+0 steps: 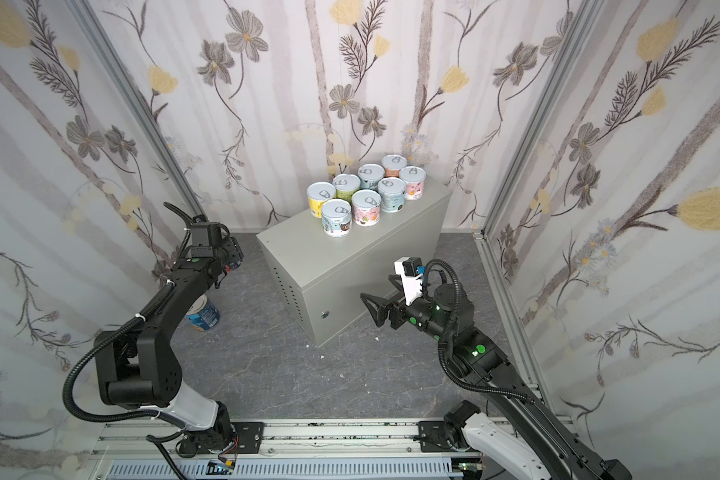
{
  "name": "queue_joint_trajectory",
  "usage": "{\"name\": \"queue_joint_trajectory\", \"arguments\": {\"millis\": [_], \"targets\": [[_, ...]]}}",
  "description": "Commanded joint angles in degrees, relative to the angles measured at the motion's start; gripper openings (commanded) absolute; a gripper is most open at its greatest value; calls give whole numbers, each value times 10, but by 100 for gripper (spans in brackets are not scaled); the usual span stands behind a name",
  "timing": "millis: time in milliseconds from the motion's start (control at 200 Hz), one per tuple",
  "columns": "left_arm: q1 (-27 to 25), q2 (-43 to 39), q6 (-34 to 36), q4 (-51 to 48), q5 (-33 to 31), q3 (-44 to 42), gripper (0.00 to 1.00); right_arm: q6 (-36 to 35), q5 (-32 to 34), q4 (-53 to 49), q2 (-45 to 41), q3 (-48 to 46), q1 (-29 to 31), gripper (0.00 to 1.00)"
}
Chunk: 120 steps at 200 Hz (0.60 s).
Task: Place and organize the canned foods onto the counter
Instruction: 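Lift the tomato can with the left gripper toward the cabinet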
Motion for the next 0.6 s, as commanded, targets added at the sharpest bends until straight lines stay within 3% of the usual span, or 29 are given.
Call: {"name": "queue_joint_trajectory", "arguments": {"millis": [0,595], "targets": [[-7,-29,17,-5,11,33,51,7,-5,7,-5,8,1,100],[-31,-202,20,-144,83,88,52,35,-10,-38,-38,2,2,100]]}}
